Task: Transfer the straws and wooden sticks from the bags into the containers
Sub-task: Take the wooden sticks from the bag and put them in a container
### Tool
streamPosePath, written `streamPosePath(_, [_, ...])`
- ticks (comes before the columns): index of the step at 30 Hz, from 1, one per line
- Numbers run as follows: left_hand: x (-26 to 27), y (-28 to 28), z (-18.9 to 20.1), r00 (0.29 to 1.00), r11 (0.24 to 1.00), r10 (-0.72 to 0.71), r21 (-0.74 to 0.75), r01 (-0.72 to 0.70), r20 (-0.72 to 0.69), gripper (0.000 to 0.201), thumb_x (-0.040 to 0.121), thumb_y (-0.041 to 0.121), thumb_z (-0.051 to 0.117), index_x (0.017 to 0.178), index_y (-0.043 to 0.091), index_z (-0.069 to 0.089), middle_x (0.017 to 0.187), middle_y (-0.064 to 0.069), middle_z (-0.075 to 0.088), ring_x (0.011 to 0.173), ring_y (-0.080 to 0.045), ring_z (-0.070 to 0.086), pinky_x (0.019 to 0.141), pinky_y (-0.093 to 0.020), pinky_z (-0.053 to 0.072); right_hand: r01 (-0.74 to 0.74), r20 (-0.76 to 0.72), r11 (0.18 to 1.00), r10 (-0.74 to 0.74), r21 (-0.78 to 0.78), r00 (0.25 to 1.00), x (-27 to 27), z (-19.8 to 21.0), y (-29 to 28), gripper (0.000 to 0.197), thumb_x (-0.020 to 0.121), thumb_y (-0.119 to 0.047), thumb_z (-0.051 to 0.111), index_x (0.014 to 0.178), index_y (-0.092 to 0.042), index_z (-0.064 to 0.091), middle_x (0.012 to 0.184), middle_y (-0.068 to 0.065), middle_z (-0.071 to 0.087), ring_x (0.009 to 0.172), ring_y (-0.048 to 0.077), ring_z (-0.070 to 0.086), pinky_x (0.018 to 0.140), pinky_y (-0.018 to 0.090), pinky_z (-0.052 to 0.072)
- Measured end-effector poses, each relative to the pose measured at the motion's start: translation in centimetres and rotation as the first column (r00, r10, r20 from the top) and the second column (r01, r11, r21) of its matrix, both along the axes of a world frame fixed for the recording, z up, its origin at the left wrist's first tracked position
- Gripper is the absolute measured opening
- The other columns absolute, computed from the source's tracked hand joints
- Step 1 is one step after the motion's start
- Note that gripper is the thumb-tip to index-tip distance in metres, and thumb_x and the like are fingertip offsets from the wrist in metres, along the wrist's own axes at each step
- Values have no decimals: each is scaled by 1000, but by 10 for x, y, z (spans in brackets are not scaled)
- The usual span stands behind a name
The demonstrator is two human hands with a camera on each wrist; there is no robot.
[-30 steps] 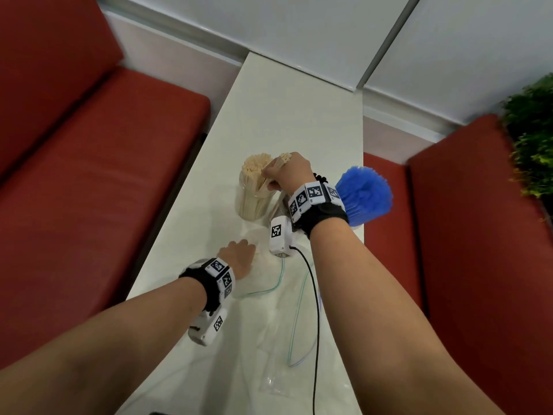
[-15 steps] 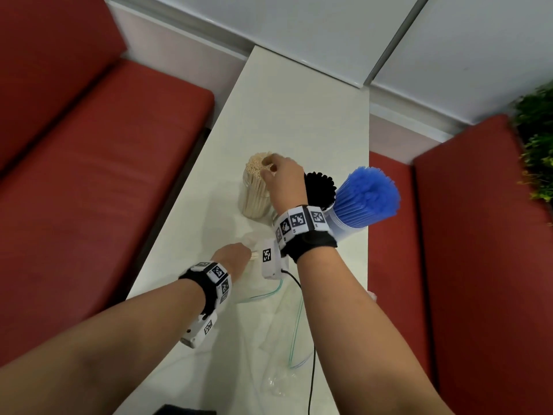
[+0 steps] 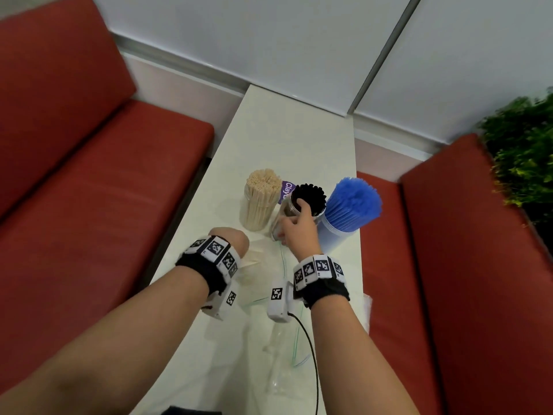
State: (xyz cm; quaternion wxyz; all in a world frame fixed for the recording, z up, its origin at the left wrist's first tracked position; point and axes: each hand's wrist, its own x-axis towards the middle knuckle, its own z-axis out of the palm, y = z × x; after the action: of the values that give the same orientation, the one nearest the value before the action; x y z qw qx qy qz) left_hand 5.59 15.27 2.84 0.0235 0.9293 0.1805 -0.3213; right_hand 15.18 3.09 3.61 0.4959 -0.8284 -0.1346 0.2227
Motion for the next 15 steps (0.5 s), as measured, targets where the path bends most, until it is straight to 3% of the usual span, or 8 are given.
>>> streamPosePath(2, [-6,8,33,1000,1000,25,8,-25,9,29,97,6,44,118,7,63,127,-9,60,117,-27,57,101,-41,45,15,-32,1000,-14,20,999,-7,1,-9,61,101,-11,54,156,-17,28,108,13,66,73,16,67,55,25,54])
streamPosePath(4, [-13,14,67,999,999,43,13,-43,33,29,97,4,43,118,3,62,127,-11,59,116,-28,57,102,-39,45,39,-86,998,-34,57,996,-12,2,-15,58,101,-13,56,154,-15,32,107,10,64,72,17,66,56,26,53])
streamPosePath(8, [-29,25,117,997,999,48,15,-49,67,24,95,5,47,111,1,64,106,-9,62,85,-25,53,82,-34,46,106,-208,987,-79,123,975,-22,8,-21,51,101,-25,60,145,-9,42,115,13,63,71,19,65,58,27,56])
streamPosePath(11, [-34,32,130,989,986,80,-152,-61,124,24,97,19,51,106,1,65,90,-5,65,64,-18,52,62,-28,48,100,-368,976,-23,193,929,-35,17,-20,64,95,-50,64,135,-3,47,120,20,60,86,23,69,73,33,63])
streamPosePath(13, [-35,30,127,970,902,181,-421,-97,164,29,97,26,52,107,1,62,81,-5,58,56,-16,48,51,-24,42,59,-489,952,101,300,866,-44,29,-18,58,94,-55,64,126,-7,54,123,20,63,100,27,71,83,37,62])
streamPosePath(15, [-36,23,121,954,687,278,-718,-117,110,24,100,25,48,108,5,60,79,-5,53,55,-13,45,50,-24,41,127,-580,847,236,516,780,-49,44,-17,49,94,-51,63,120,-9,62,122,18,70,105,26,72,87,37,60])
